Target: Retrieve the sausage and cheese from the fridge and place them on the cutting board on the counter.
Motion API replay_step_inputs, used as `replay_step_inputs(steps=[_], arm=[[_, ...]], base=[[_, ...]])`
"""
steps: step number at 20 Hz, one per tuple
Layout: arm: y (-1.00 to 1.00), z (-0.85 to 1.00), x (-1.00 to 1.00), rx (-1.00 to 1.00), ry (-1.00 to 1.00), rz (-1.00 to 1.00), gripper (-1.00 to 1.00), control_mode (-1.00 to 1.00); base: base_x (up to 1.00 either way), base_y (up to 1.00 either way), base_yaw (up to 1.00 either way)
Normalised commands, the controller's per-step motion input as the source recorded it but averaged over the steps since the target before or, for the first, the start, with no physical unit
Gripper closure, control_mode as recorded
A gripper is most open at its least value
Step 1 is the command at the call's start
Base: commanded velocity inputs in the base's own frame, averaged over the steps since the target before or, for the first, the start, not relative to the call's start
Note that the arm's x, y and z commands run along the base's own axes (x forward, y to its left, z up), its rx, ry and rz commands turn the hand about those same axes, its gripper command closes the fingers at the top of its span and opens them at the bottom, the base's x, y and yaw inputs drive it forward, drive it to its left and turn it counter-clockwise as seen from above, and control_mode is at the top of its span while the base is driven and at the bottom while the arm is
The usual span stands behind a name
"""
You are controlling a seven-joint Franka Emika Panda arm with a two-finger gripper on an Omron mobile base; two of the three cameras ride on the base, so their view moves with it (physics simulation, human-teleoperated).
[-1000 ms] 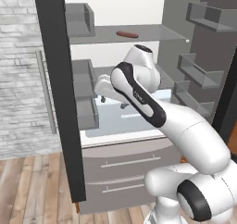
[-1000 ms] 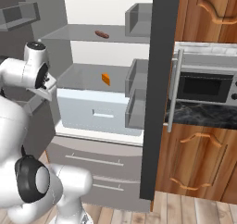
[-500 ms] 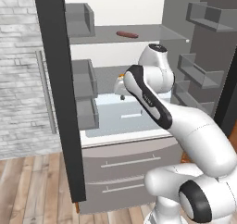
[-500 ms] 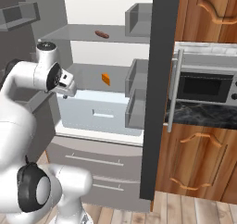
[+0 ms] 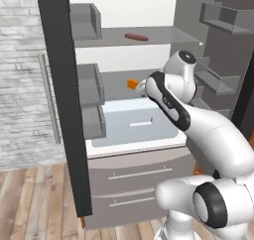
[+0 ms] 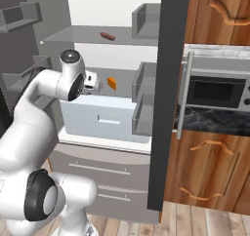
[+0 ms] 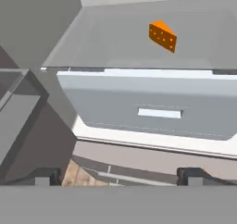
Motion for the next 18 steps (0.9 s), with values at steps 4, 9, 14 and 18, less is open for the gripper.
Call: replay_step_inputs(steps=[4,9,14,18], arm=[[-0.23,-0.04,0.49,-0.06,-0.47,0.10,-1.00,-1.00],[-0.27,0.04,0.53,-0.01,-0.18,0.08,-1.00,-1.00],[-0.30,0.06,0.69,0.00,0.10,0.00,-1.00,-1.00],[-0.18,0.00,0.71,0.00,0.13,0.00,-1.00,-1.00]], base=[[0.00,0.00,0.00],[0.00,0.00,0.00],[0.00,0.00,0.00],[0.00,0.00,0.00]])
